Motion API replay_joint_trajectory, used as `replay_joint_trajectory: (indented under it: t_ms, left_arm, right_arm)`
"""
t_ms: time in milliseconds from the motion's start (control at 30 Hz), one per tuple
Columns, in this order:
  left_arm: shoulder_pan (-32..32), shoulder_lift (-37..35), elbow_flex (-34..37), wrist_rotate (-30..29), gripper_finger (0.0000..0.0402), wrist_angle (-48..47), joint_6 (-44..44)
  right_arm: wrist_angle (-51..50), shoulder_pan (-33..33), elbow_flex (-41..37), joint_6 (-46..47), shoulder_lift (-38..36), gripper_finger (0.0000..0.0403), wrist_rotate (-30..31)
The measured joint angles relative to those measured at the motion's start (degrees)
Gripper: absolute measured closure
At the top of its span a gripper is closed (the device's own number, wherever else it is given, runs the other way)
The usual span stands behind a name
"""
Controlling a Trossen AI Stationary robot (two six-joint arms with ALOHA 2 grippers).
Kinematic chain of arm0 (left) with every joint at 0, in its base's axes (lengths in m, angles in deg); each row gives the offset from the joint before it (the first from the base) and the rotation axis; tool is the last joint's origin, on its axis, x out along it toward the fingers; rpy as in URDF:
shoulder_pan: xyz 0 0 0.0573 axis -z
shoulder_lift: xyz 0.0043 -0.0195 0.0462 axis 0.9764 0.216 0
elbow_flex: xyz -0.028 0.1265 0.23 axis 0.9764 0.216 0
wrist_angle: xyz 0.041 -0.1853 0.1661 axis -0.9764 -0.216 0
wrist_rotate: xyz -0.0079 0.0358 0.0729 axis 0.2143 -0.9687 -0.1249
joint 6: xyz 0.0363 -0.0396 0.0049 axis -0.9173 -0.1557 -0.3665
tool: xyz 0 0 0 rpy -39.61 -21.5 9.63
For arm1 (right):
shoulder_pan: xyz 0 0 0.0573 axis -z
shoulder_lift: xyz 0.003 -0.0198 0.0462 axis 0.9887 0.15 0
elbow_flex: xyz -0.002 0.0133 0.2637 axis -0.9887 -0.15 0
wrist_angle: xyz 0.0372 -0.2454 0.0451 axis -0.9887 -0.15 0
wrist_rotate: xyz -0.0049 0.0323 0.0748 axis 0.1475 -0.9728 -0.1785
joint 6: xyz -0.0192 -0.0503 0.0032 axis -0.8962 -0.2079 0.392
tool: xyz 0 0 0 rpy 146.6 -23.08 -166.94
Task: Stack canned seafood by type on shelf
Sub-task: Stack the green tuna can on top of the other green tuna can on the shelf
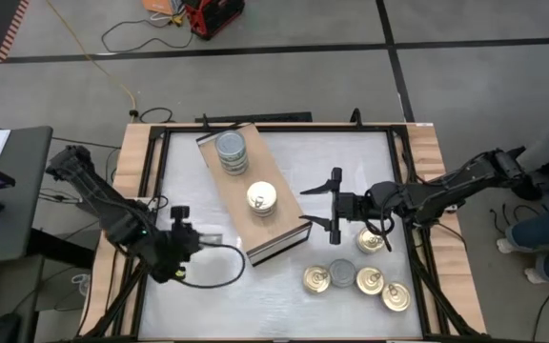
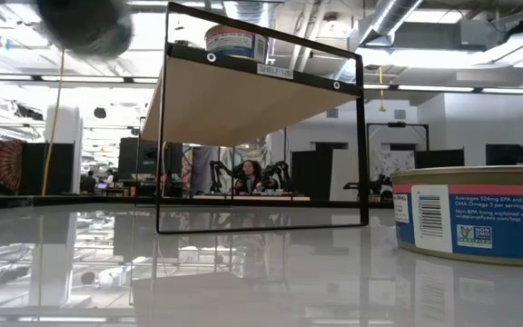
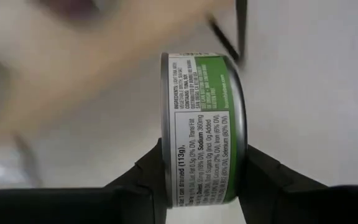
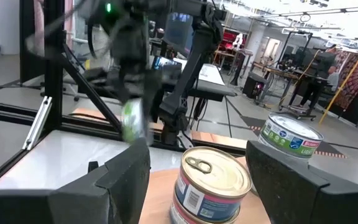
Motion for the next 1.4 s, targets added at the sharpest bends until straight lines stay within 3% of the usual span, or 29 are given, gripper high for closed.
replay_joint_trajectory:
  t_ms: [233,333,400,567,767,967,1133,1400]
  left_arm:
    - [-1.5,0.0,-7.2,-32.1,0.0260,-3.0,-21.2]
    - [-5.3,0.0,-7.9,-41.1,0.0262,-2.8,-29.6]
    - [-8.7,0.0,-8.0,-43.4,0.0262,-2.8,-34.3]
    - [-18.4,0.0,-8.0,-43.1,0.0262,0.2,-45.1]
    - [-26.8,0.0,-8.0,-34.3,0.0262,10.8,-67.9]
    - [-32.3,0.0,-8.0,-31.7,0.0262,18.4,-84.8]
    - [-36.8,0.0,-8.0,-29.3,0.0262,18.7,-90.1]
    - [-40.7,0.0,-8.0,-26.9,0.0252,19.1,-91.3]
  right_arm:
    - [-0.2,0.4,0.0,0.2,0.0,0.0112,0.0]
    - [-0.4,0.4,0.0,0.3,0.0,0.0112,0.0]
    - [-1.4,0.4,0.0,1.0,0.0,0.0112,0.0]
    - [-3.4,0.4,0.0,3.0,0.0,0.0112,0.0]
    - [-3.8,0.3,0.0,3.6,0.0,0.0112,0.0]
    - [-3.9,0.3,0.0,4.2,0.0,0.0112,0.0]
    - [-4.0,0.3,0.0,4.1,0.0,0.0112,0.0]
    - [-4.6,0.2,0.0,4.4,0.0,0.0112,-0.1]
